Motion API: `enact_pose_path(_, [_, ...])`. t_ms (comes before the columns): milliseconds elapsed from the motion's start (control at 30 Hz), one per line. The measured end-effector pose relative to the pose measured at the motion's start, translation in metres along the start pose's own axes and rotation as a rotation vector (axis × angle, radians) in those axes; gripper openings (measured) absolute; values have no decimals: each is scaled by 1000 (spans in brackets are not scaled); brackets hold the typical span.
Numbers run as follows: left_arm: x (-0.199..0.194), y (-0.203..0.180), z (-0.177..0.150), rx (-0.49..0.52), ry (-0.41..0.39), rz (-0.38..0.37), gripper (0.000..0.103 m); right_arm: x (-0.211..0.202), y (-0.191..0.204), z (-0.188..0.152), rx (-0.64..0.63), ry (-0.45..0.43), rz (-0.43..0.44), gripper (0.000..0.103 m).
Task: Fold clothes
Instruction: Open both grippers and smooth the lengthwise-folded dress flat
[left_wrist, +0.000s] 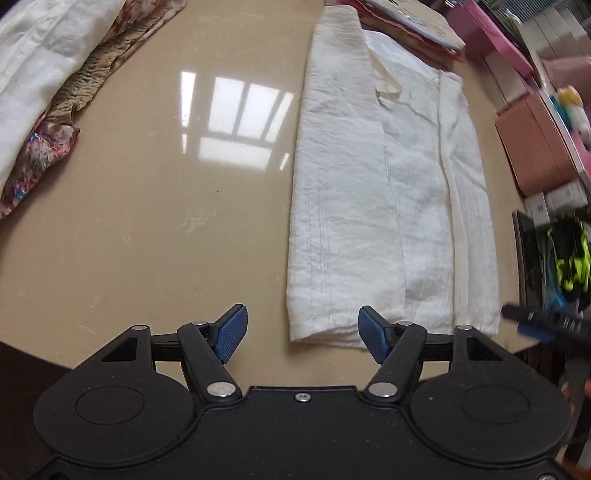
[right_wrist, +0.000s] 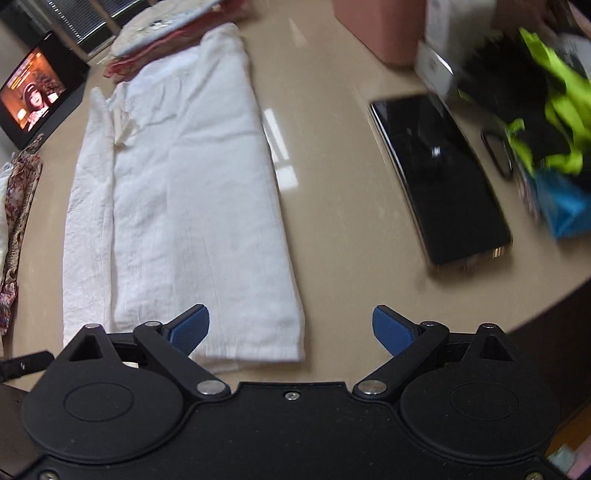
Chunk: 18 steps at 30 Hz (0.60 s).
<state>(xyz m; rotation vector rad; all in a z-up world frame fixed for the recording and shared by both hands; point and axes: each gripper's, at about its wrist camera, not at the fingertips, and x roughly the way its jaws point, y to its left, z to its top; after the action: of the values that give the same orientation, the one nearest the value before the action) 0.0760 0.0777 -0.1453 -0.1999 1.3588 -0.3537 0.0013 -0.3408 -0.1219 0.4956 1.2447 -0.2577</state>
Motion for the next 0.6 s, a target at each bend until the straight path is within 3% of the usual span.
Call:
enact_pose_path(100, [6,0,5,-89,-7,14,62,6,-5,-9,76,9,7,88])
enact_pose_path(233, [18,7,5,-227,24,18,53,15,-19,-18,212,16,46,79])
enact_pose_path(400, [25,-1,-1,-222,45,31,45,16,-12,-21,197,-13,73,73])
enact_pose_path(433, [26,-2,-2,-223,48,27,41,16,-10,-22,188,-14,81,63])
enact_pose_path(467, [27,-3,-2,-225,52,22,36,16,-9,-22,184,-11,86,45])
enact_pose_path(533, [30,-4,-3,-233,62,16,24,18,-9,-22,191,1,99,27])
enact_pose_path(600, [33,-3,-3,-256,80,9,12,20,-12,-22,213,10,114,19])
